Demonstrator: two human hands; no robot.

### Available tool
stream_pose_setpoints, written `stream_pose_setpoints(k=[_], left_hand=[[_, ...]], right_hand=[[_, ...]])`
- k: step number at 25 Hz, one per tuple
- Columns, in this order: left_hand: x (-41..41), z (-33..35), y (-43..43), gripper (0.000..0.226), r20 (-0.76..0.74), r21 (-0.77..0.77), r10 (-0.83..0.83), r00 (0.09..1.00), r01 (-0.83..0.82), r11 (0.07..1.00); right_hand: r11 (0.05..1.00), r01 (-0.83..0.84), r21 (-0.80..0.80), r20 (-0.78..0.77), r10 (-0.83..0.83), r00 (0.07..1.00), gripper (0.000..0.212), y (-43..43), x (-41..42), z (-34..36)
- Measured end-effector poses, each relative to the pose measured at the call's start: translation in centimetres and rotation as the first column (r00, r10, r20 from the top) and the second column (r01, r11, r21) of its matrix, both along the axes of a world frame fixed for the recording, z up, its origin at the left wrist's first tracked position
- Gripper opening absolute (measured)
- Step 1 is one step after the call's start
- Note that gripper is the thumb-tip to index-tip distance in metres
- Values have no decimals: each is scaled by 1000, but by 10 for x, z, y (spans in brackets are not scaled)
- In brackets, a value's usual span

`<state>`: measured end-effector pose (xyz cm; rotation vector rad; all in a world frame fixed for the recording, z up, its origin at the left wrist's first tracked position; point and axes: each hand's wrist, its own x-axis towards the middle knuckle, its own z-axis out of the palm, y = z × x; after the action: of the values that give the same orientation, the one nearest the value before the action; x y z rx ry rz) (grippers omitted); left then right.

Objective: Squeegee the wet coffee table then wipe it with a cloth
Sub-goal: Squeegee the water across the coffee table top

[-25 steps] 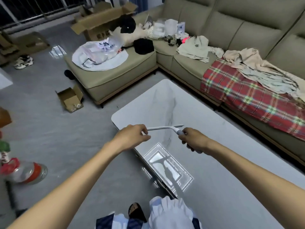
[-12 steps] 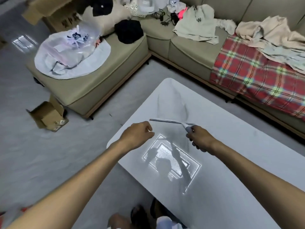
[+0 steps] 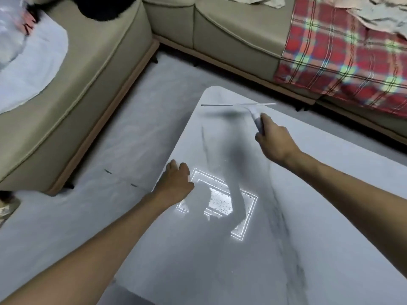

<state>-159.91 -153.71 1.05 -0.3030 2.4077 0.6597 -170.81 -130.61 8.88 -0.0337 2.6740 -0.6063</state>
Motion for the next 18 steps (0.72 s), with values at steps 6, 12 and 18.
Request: stream_pose_setpoints(k=[6, 12, 18], left_hand=[[-5, -60, -16, 33, 19, -10, -81, 997, 81, 997], [-16, -66, -15, 50, 140, 77, -68, 988, 58, 995], [-25, -54, -15, 59, 249, 118, -42, 968, 13, 993]], right_hand=[[999, 31, 27, -43, -30, 999, 14, -57, -74, -61], [994, 31, 109, -3, -31, 1000, 52, -66, -83, -82], [976, -164, 147, 112, 148, 983, 56, -32, 3, -55]])
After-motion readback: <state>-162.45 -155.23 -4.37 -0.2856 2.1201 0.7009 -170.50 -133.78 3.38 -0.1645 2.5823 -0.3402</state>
